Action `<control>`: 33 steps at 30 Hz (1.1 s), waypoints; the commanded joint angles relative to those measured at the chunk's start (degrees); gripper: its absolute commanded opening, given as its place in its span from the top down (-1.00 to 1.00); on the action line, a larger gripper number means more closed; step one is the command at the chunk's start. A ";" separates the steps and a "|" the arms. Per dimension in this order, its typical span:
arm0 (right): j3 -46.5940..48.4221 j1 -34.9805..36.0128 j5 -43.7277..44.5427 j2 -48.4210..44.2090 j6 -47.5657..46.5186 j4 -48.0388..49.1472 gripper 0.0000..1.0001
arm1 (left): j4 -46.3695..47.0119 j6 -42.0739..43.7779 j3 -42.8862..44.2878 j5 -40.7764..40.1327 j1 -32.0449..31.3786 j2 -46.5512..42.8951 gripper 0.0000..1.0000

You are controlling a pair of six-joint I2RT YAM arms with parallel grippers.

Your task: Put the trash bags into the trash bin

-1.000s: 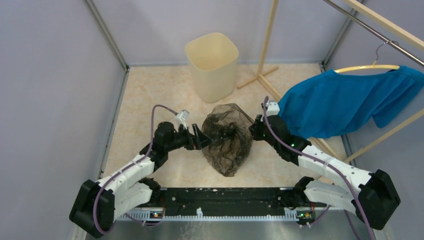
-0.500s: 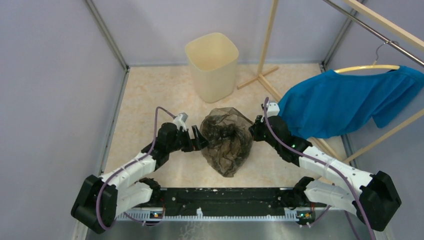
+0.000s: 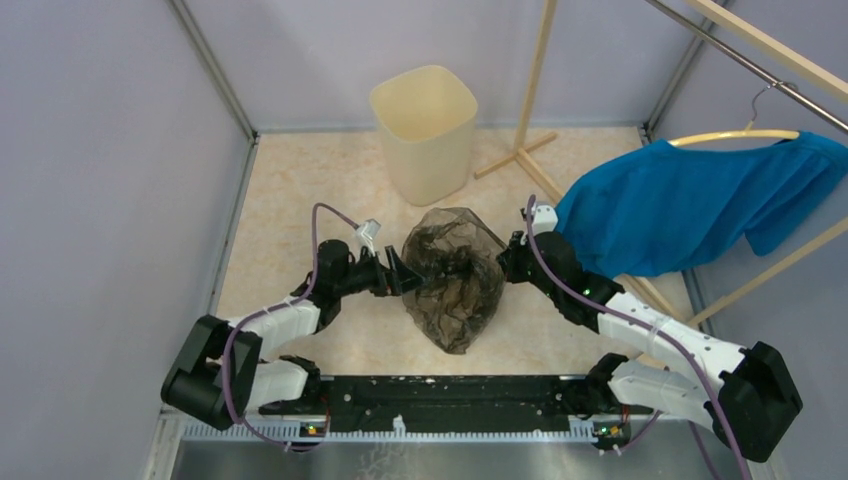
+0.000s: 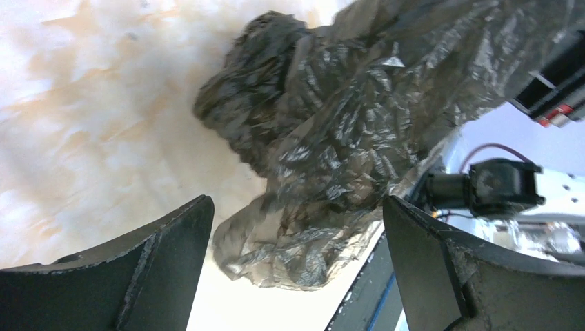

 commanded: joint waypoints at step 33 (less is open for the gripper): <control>-2.40 -0.34 -3.27 -1.42 1.00 2.19 1.00 | -11.81 -7.24 -1.48 -7.27 -0.28 -8.01 1.00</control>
